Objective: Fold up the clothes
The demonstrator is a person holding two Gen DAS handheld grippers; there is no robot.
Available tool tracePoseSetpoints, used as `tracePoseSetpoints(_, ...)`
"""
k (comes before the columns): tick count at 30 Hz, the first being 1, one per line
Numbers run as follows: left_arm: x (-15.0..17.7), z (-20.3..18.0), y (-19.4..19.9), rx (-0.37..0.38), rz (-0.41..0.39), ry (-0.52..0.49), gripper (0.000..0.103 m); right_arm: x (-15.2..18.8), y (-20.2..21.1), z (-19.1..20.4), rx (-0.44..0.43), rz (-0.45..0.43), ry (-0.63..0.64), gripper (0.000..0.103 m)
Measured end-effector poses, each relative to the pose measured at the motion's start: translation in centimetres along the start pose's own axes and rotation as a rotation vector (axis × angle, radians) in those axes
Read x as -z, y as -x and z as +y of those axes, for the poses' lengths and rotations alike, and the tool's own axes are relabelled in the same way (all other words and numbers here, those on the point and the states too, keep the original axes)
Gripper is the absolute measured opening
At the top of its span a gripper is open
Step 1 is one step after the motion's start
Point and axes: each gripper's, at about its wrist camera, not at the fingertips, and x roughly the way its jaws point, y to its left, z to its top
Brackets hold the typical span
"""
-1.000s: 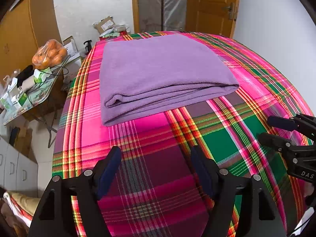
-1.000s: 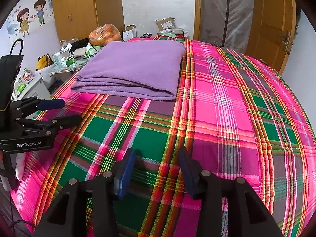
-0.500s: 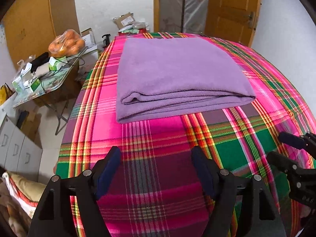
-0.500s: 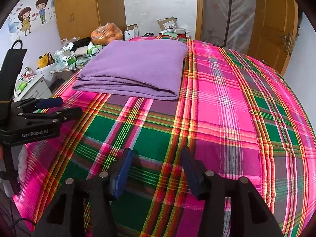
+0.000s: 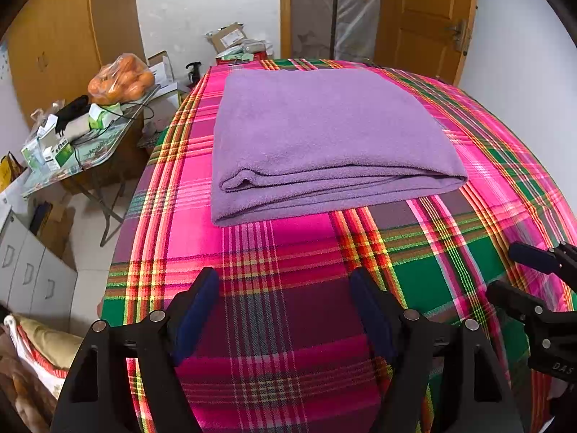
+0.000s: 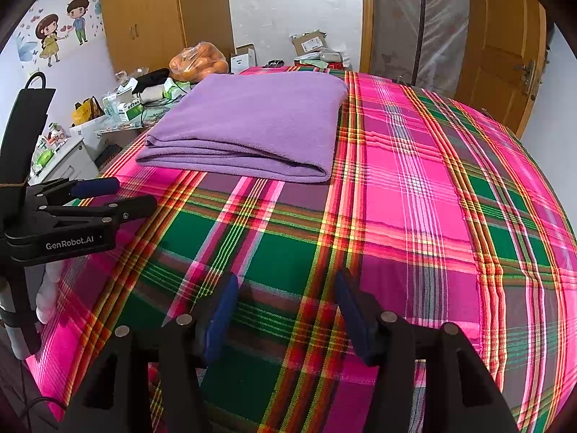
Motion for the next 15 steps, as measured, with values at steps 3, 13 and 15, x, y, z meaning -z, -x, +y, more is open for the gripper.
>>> tracePoseSetpoints(3,-0.06,0.08,-0.07,0.007,0.001,-0.008,0.078,0.00,-0.02,0.11,0.004,0.001,0.003,0.056)
tracePoseSetpoints(13,-0.25,0.01,-0.08,0.008,0.002,-0.012,0.079,0.04,-0.03,0.26,0.009,0.002,0.005,0.056)
tracePoseSetpoints(15,-0.25,0.01,-0.10,0.008,0.002,-0.012,0.079,0.04,-0.03,0.27,0.009,0.002,0.005,0.056)
